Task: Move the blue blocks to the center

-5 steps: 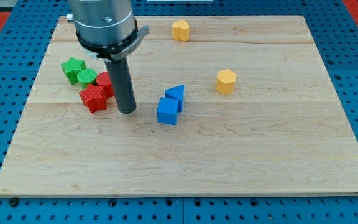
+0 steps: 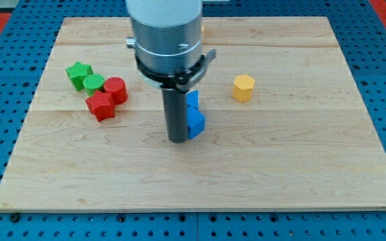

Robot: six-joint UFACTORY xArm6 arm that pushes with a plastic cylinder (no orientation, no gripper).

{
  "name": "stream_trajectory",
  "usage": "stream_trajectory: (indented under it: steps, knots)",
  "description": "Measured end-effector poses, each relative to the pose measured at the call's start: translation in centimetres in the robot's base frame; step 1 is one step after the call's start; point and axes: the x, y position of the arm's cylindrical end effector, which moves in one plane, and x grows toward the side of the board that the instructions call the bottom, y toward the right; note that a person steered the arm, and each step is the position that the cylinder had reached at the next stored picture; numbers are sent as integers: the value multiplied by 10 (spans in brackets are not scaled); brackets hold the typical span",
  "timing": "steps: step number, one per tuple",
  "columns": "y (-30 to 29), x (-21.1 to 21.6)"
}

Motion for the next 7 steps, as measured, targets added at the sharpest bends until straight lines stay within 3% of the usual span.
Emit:
stream_trajectory:
  steps: [7]
  knots:
    - [30, -23]
